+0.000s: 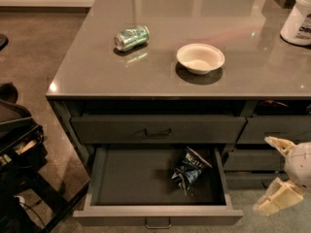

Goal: Pick blue chip bag from middle drawer and place on counter

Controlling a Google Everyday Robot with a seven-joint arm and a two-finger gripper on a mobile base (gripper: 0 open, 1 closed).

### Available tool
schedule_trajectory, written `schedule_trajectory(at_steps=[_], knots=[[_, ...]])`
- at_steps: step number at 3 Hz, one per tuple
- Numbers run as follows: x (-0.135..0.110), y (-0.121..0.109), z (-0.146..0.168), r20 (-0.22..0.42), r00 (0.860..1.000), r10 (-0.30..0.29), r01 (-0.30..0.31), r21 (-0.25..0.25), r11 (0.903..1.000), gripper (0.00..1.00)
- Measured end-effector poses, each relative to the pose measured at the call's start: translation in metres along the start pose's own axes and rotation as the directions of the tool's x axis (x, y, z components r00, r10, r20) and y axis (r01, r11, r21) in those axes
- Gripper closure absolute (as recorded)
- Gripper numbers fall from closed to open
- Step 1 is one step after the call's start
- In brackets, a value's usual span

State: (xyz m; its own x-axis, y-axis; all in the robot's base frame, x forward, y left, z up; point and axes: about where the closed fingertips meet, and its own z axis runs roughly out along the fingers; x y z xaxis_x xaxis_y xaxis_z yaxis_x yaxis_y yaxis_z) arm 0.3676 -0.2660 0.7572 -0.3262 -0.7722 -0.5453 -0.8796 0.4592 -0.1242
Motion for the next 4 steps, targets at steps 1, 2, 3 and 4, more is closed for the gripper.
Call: schedule_trajectory(at_steps=[1,2,3,4], knots=[[0.020,-0.014,0.025,0.030,0.998,0.060,-0.060,-0.022,0.9980,0.00],[0.048,-0.036,0.087,0.089,0.981,0.173,-0.168,-0.063,0.9837,0.00],[0.085,-0.045,0.166,0.119,0.945,0.305,-0.288,-0.138,0.9476,0.00],[0.085,-0.045,0.167,0.119,0.944,0.308,-0.292,-0.135,0.9469,0.00]])
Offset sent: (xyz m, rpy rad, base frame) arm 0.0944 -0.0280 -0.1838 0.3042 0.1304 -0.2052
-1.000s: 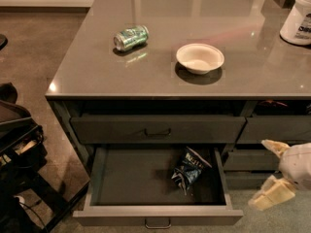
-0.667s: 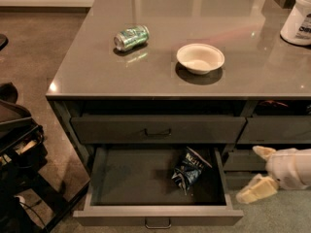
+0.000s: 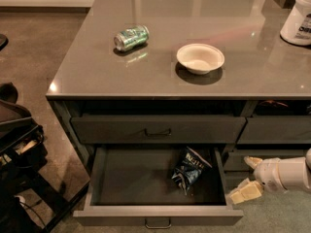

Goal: Pick blue chip bag from middle drawer and place on counter

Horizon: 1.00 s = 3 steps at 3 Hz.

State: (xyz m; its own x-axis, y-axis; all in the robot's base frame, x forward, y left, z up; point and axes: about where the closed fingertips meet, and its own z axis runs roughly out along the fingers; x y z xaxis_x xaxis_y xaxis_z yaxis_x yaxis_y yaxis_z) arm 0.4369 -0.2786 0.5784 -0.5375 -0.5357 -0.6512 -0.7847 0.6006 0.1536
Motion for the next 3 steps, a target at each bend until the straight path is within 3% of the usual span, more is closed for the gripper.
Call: schedule_trajectory(at_steps=[1,2,3], knots=[[-0.001,-0.006,0.027,0.032,0.999,0.008,-0.008,0.005,1.0000,0.00],[-0.013,-0.013,0.110,0.057,0.997,-0.047,0.047,0.008,0.9989,0.00],[-0.014,-0.016,0.112,0.058,0.997,-0.048,0.047,0.019,0.9987,0.00]])
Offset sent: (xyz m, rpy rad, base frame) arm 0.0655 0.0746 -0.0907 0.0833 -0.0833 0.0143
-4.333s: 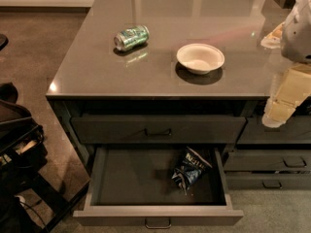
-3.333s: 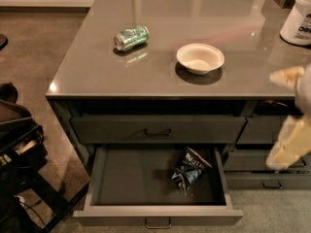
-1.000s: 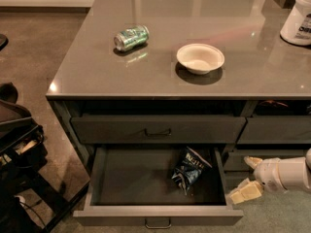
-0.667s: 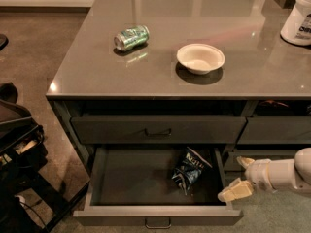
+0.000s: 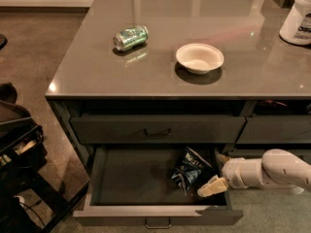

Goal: Pick blue chip bag from middle drawer and place on counter

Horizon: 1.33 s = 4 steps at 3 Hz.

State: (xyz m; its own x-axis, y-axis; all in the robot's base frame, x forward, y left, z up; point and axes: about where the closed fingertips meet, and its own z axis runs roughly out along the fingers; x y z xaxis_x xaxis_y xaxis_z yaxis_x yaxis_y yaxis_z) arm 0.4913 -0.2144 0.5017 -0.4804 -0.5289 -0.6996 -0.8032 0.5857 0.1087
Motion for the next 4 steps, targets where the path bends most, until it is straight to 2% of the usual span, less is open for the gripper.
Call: schedule_trajectory(at_steps=[1,2,3,4], knots=[[0.002,-0.005,0.008,0.030,0.999,0.030,-0.031,0.027,0.9992,0.00],[-0.014,-0.020,0.036,0.092,0.994,0.059,-0.064,0.057,0.9963,0.00],[-0.026,-0.027,0.062,0.127,0.987,0.095,-0.106,0.080,0.9911,0.00],[-0.025,-0.025,0.084,0.115,0.989,0.094,-0.107,0.109,0.9883,0.00]])
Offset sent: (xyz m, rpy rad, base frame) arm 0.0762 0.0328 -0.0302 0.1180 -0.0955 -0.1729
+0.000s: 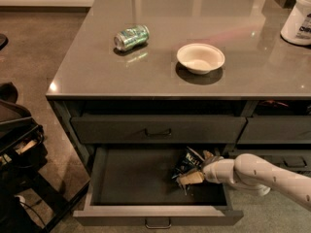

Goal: Pick blue chip bag from middle drawer and place on counter

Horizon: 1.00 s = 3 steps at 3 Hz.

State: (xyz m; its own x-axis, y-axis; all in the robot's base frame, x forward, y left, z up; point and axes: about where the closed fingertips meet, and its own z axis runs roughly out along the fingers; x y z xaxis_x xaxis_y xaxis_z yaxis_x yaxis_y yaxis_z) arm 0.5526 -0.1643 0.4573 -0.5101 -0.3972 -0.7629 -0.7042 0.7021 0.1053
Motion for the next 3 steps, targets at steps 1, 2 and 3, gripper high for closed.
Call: schedule_trajectory(at_steps=[1,2,3], knots=[[0.007,0.007,0.014,-0.006,1.000,-0.001,0.001,0.035,0.9994,0.00],[0.017,0.015,0.022,0.004,1.000,-0.004,0.004,0.084,0.9964,0.00],[0.042,0.012,0.035,-0.005,0.999,0.052,-0.051,0.124,0.9910,0.00]])
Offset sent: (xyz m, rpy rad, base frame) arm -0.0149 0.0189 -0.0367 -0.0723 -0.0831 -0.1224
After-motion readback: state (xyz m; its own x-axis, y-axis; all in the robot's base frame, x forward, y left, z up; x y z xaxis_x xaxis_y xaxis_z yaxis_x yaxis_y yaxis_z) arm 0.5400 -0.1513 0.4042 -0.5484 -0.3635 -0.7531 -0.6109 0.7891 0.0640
